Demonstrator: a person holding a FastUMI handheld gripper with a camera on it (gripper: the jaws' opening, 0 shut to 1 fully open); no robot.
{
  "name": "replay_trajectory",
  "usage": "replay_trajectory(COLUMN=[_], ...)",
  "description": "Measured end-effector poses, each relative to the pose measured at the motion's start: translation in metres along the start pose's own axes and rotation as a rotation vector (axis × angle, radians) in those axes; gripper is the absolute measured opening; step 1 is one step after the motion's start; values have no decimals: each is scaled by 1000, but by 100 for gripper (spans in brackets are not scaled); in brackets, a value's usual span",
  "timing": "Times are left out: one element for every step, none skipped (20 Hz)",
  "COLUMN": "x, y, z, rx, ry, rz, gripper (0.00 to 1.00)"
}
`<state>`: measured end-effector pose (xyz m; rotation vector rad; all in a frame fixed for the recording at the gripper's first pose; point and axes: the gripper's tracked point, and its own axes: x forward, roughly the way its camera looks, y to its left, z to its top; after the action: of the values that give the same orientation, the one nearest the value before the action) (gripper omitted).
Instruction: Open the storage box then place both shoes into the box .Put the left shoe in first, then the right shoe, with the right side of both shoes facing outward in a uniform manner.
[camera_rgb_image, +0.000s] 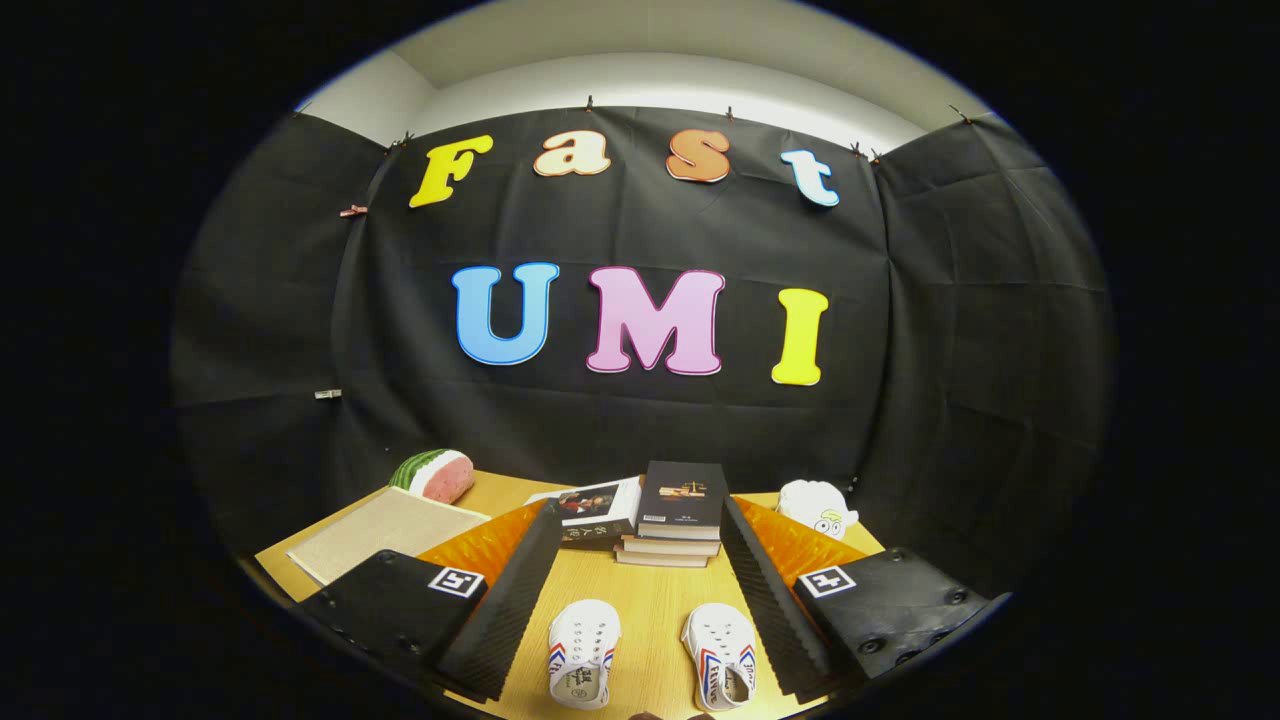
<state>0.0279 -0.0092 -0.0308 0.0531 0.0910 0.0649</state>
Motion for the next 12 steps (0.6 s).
replay_trajectory(x=[2,5,7,9,10,12,14,15,16,18,19,20], y=[0,1,2,2,3,5,7,9,12,15,17,19], z=[-2,-4,-5,-6,-7,-9,-10,-12,-15,-16,-17,-17], rx=[6,10,9,8,7,9,11,14,17,16,10,6], ry=[9,13,17,21,24,28,35,45,57,64,69,73], rz=[5,8,10,12,15,20,27,34,44,53,60,70], gripper=[98,98,98,98,98,98,98,98,98,98,98,98])
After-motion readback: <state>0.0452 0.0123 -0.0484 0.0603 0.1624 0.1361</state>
